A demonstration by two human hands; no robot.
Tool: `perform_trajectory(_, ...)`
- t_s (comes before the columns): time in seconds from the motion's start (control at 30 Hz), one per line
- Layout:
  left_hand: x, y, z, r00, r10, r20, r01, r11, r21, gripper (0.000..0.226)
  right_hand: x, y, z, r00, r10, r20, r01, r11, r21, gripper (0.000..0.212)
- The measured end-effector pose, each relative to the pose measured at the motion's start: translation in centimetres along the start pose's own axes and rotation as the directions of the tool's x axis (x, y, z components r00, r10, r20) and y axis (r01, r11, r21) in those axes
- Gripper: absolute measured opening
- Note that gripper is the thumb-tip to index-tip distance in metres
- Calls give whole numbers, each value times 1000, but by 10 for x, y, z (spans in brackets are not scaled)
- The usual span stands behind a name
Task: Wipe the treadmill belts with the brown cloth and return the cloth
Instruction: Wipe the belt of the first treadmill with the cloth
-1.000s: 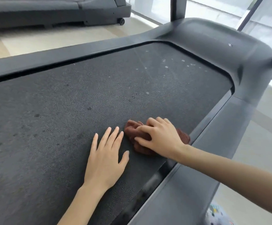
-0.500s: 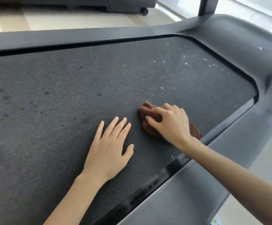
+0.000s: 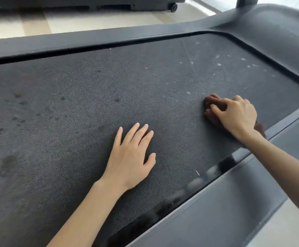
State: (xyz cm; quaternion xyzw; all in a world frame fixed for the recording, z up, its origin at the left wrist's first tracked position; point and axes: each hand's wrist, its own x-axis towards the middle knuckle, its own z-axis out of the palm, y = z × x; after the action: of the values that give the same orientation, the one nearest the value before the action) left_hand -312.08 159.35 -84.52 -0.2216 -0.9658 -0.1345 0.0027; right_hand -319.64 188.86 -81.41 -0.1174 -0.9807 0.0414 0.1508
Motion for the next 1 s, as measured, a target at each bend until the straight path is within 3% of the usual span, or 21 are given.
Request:
perform_trajectory(0.17,39,30,6,998,58,12,-59,998,22,62,-60,-22,-4,945,-310,-106,313,950,9,30)
perform_trajectory(0.27,57,50,11,995,102,16,-102,994,49,62,-57,-3,-1,891,-444,-88,451,890,69,33)
perform_trajectory(0.37,68,66,17,990,121,67,-127,987,97,69,-8,38,7,915,-391,-97,396,918,36,32)
perform_trajectory(0.47,81,79,21,988,131,80,-140,984,111,71,52,98,11,985,-152,-80,147,987,-63,36)
perform_trajectory(0.53,96,90,22,987,145,67,-151,983,102,70,76,125,10,998,37,-52,-39,998,-39,40)
perform_trajectory(0.6,114,102,25,986,159,49,-162,984,76,66,78,125,8,995,100,-14,-100,995,-6,42)
perform_trajectory(0.73,139,120,36,988,150,41,-152,986,72,65,23,90,-1,988,-154,8,154,988,31,33)
perform_trajectory(0.87,139,124,43,988,142,57,-147,984,96,70,-16,89,-8,923,-383,-26,383,914,133,32)
perform_trajectory(0.93,138,124,42,988,140,59,-144,987,70,70,-1,108,-5,906,-423,-10,420,895,151,28)
perform_trajectory(1.0,138,124,42,990,130,58,-135,987,86,69,27,132,-2,933,-359,-23,360,927,104,24)
